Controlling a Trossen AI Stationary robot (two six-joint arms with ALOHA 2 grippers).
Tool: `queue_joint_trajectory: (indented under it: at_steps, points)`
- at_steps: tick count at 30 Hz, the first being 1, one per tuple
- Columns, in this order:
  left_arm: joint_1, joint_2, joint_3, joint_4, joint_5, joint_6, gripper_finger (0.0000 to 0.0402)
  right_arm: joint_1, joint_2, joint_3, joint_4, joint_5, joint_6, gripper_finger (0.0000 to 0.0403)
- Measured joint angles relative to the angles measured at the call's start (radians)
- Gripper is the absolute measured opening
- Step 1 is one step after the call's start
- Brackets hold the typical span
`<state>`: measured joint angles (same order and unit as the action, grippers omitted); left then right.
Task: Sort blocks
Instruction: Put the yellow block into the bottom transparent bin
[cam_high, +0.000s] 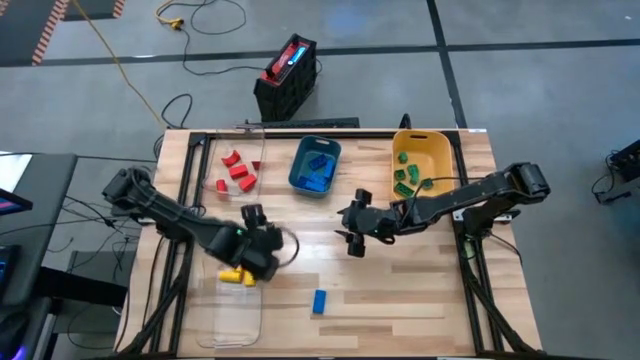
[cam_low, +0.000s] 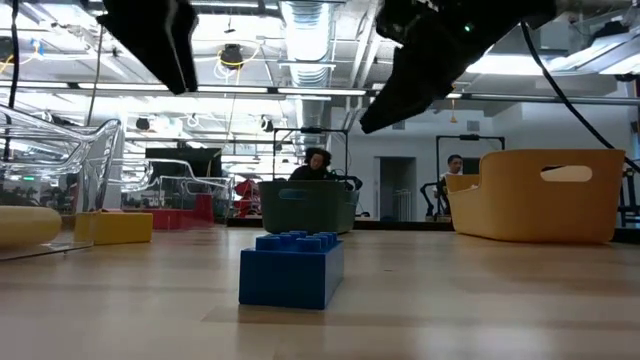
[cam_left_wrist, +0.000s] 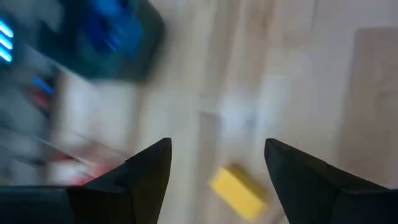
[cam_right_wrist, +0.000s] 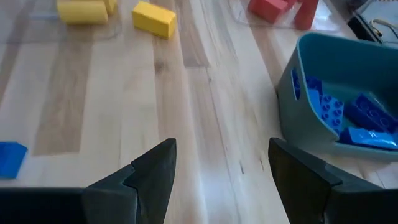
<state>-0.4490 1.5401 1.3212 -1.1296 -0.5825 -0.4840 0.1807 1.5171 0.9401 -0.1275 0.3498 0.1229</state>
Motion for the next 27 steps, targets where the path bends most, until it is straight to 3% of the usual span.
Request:
queue_joint_trajectory:
  at_steps: [3, 7, 13, 21, 24, 27]
  points:
    - [-0.041, -0.002, 0.000, 0.002, -0.132, 0.105, 0.0251, 0.011, 0.000, -0.018, 0.011, 0.050, -0.022, 0.0265]
    - [-0.034, -0.001, 0.000, 0.036, -0.141, 0.148, 0.0251, 0.008, 0.000, -0.051, 0.010, 0.108, -0.026, 0.0265]
    - [-0.033, -0.004, 0.001, 0.037, -0.041, 0.027, 0.0251, 0.012, 0.000, -0.095, 0.056, 0.112, -0.026, 0.0265]
    - [0.144, 0.000, 0.016, 0.015, 0.143, -0.202, 0.0251, -0.015, -0.009, -0.103, 0.133, 0.127, -0.050, 0.0265]
    - [0.178, 0.001, 0.016, -0.021, 0.170, -0.236, 0.0251, -0.007, -0.009, -0.103, 0.139, 0.126, -0.047, 0.0265]
    - [0.174, 0.001, 0.016, -0.015, 0.134, -0.206, 0.0251, 0.005, -0.007, -0.103, 0.141, 0.137, -0.045, 0.0265]
